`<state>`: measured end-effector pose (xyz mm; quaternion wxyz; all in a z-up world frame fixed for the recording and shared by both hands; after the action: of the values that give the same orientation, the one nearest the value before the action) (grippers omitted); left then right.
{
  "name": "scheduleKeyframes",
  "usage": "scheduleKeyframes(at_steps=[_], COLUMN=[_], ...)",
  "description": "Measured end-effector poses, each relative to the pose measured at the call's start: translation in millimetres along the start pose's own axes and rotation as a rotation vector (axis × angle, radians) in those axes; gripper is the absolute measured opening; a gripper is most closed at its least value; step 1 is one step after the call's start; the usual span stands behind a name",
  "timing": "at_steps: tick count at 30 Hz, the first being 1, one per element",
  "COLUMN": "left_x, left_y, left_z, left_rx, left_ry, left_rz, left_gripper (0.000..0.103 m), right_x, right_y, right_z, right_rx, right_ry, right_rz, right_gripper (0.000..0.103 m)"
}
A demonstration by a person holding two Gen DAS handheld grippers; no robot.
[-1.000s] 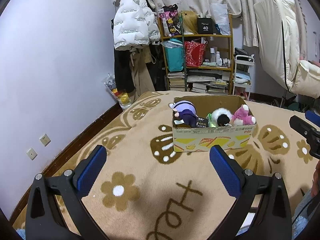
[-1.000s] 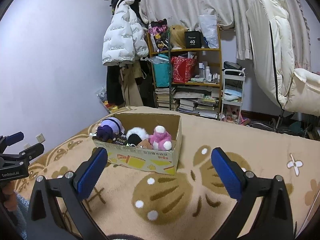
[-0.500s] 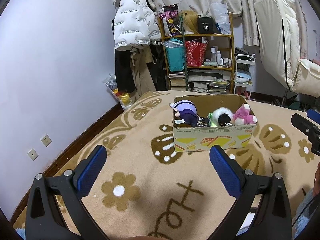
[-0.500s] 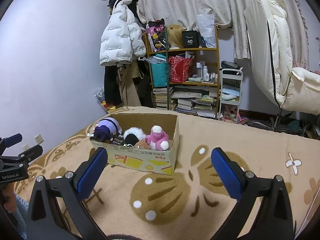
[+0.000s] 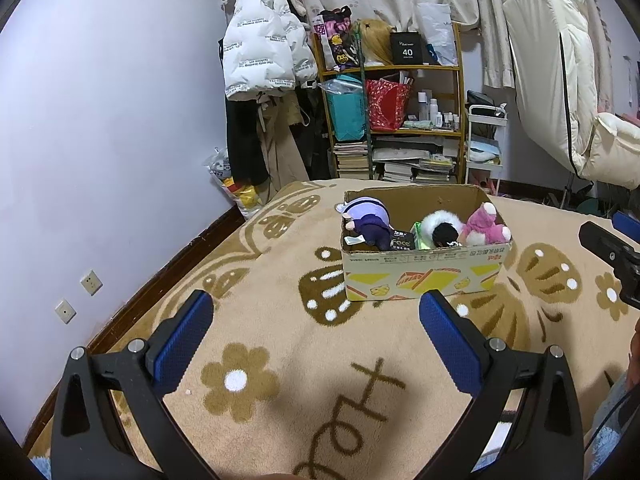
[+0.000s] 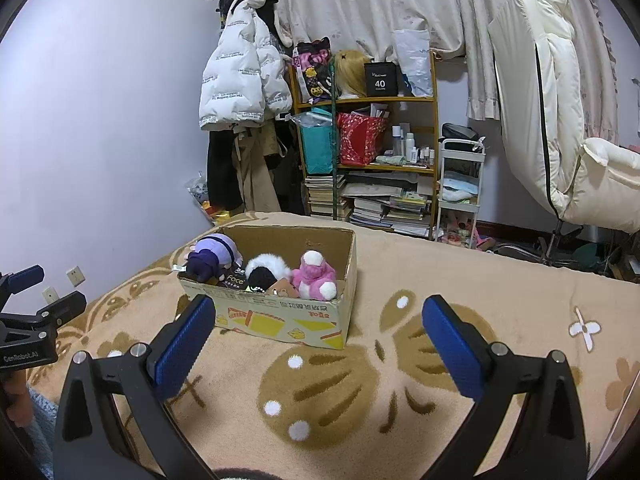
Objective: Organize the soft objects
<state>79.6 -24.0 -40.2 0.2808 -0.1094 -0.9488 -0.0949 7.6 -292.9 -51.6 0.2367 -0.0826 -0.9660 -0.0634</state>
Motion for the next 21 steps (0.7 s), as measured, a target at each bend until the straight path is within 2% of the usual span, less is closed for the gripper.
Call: scheduleKeyframes(at_steps=[21], left_x=[-7.0], left_y=[-2.3], left_z=[9.4], left_rx=[-0.007], left_ry=[0.024], left_rz=[0.015], left_gripper=[0.102], right_x=[-1.2], right_y=[-3.8], right_z=[2.3], right_rx=[0.006], right_ry=[0.003], right_rz=[0.002], right_gripper=[0.103])
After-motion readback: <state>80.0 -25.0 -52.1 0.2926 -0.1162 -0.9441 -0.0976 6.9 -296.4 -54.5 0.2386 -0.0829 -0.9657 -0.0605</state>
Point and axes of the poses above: each gripper's, at about its wrist camera, not at the fingertips, and x roughly against the way its jaws point, y to its left, z to its underside, the point moved 9 cm from there along -x, roughly the way its jaws point, and after that the axes turned 3 degrees about x, right-handed, at the moved point
